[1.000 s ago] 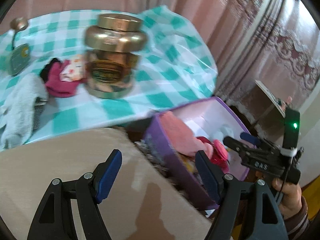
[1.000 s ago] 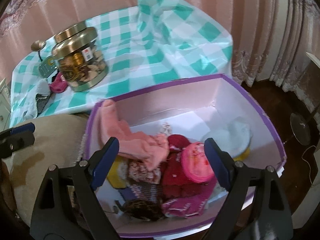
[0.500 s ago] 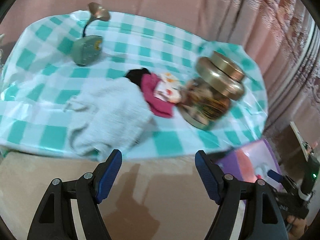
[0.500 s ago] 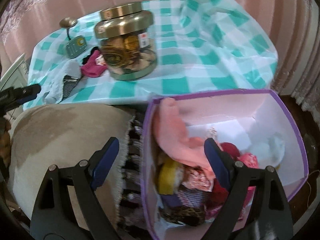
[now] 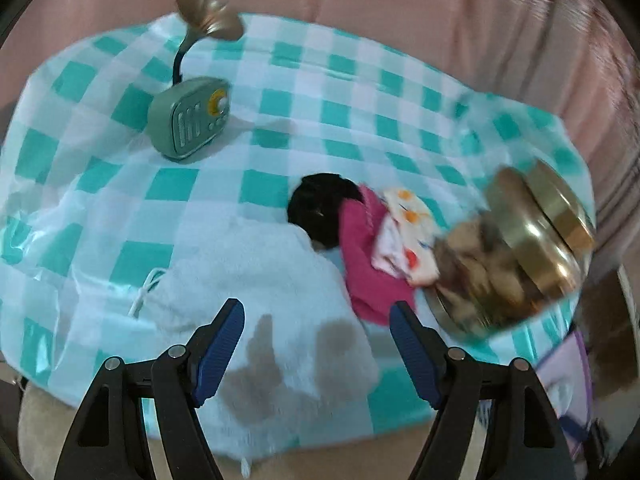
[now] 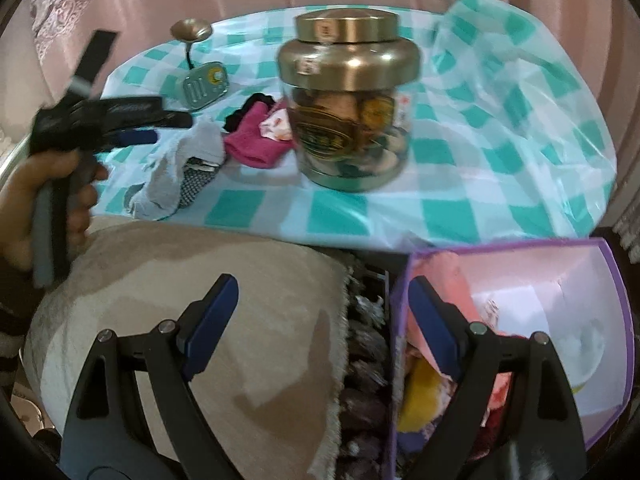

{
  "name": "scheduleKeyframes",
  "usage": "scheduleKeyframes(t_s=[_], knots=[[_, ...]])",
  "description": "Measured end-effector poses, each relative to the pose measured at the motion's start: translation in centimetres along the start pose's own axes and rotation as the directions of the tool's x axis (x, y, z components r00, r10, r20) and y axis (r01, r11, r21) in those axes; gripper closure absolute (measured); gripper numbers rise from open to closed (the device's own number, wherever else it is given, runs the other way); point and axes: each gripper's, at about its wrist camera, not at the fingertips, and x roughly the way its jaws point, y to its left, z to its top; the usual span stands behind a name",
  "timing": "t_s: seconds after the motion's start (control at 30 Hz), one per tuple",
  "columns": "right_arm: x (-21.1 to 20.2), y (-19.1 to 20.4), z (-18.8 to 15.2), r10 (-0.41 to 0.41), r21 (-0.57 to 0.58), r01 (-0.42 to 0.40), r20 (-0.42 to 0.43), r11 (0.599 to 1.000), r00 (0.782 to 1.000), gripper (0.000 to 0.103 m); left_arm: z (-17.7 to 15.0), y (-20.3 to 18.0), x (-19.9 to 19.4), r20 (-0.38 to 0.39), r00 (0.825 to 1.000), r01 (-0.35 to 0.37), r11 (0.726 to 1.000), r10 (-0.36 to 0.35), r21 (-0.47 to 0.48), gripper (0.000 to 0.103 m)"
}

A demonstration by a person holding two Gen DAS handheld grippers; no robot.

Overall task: Organize soft objects
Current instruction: 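Move both open tools back over the remaining soft items on the bed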

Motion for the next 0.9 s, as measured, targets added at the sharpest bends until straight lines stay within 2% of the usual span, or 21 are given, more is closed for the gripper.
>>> scheduleKeyframes(t_s=[0.13,0.17,0.23,0.37,0.43,0.53,0.6,0.67,0.8,0.9], knots=[[0.7,1.7,0.9,0.000,-0.051,0.000,-0.001,0.999,1.000,0.014,1.6,1.6,3.3,-0.060,0.998,-0.037,0.998,0.034,-0.049,0.065],[0.8,2.0,1.1,-0.003,-0.063,0.003,0.001,0.998,1.000,0.014,1.6,1.8,3.8,-0.073,0.997,-0.037,0.998,0.033,-0.053,0.070],[1.0,3.2,1.7,-0.012,-0.103,0.013,0.010,0.995,1.000,0.014,1.5,2.2,4.5,-0.083,0.996,-0.024,0.998,0.019,-0.059,0.088],[1.3,6.2,3.4,-0.052,-0.206,0.062,0.053,0.977,0.997,0.014,1.5,3.2,3.5,-0.024,1.000,0.018,0.994,-0.020,-0.105,0.090],[1.4,7.5,4.3,-0.078,-0.249,0.097,0.084,0.964,0.993,0.014,1.3,4.1,2.6,0.013,0.998,0.066,0.987,-0.064,-0.147,0.090],[1.8,10.0,5.7,-0.169,-0.336,0.214,0.158,0.917,0.973,0.014,0.9,5.7,1.8,0.046,0.992,0.126,0.969,-0.118,-0.214,0.090],[2.7,11.7,7.0,-0.235,-0.387,0.300,0.207,0.872,0.950,0.014,0.4,7.0,1.4,0.069,0.988,0.154,0.952,-0.141,-0.265,0.090],[3.9,13.3,8.1,-0.283,-0.437,0.365,0.241,0.822,0.928,0.014,-0.5,8.8,0.8,0.103,0.979,0.202,0.921,-0.178,-0.334,0.090],[6.3,16.0,9.8,-0.352,-0.512,0.467,0.310,0.721,0.883,0.014,-1.6,11.4,-0.4,0.183,0.960,0.272,0.870,-0.214,-0.412,0.090],[8.9,17.5,11.3,-0.423,-0.550,0.546,0.346,0.632,0.838,0.014,-2.0,12.8,-0.7,0.220,0.951,0.297,0.843,-0.218,-0.448,0.090]])
